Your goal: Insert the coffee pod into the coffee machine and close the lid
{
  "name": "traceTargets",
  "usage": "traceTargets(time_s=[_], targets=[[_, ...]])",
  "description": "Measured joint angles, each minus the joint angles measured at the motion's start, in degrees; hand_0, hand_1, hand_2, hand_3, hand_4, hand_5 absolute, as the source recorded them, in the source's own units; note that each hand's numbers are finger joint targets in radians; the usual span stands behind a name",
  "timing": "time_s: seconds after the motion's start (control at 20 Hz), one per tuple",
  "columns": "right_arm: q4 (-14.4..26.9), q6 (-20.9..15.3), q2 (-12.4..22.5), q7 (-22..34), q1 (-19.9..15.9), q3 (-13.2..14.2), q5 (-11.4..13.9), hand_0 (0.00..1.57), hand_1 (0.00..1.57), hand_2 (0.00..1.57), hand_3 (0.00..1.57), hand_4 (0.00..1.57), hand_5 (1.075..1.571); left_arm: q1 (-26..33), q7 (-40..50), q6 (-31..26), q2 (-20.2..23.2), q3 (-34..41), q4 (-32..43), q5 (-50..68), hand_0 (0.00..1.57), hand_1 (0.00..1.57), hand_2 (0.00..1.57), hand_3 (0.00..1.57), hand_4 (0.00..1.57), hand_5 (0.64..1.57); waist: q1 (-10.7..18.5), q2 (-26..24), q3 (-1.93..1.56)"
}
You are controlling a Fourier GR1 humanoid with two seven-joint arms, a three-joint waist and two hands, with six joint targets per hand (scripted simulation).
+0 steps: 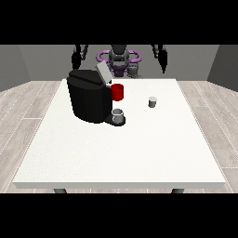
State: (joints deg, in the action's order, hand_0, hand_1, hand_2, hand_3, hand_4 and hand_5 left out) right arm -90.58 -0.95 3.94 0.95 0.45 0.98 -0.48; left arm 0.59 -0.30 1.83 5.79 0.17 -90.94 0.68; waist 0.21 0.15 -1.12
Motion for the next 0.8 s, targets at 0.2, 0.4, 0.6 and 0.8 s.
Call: traceTargets(time_s=[0.2,0.4,0.6,0.8], targets=[[1.4,0.2,-0.2,-0.6,-0.4,-0.3,0.4,0.00,0.00,0.00,0.00,0.00,1.571,-0.7,-0.7,-2.6,2.7,-1.0,-0.3,-2.0,0.00,0.00,0.00,0.00,0.00,1.571,0.0,-0.2,0.71],[2.2,-1.9,0.7,-1.3,-1.1,0.7,2.7,0.00,0.00,0.00,0.00,0.00,1.571,-0.7,-3.6,-6.4,6.8,-3.3,-0.8,-5.5,0.00,0.00,0.00,0.00,0.00,1.571,-0.2,-0.5,0.96],[2.0,-5.4,0.5,-1.9,-2.2,0.2,6.8,0.00,0.00,0.00,0.00,0.00,1.571,-2.5,-7.4,-8.5,10.4,-3.0,1.9,-8.5,0.00,0.00,0.00,0.00,0.00,1.571,-1.6,1.0,1.07],[1.7,-6.4,0.4,-2.1,-4.0,-0.7,8.6,0.00,0.00,0.00,0.00,0.00,1.571,-7.6,-6.4,-10.6,14.7,-0.6,6.1,-10.3,0.00,0.00,0.00,0.00,0.00,1.571,-4.0,3.5,1.10]])
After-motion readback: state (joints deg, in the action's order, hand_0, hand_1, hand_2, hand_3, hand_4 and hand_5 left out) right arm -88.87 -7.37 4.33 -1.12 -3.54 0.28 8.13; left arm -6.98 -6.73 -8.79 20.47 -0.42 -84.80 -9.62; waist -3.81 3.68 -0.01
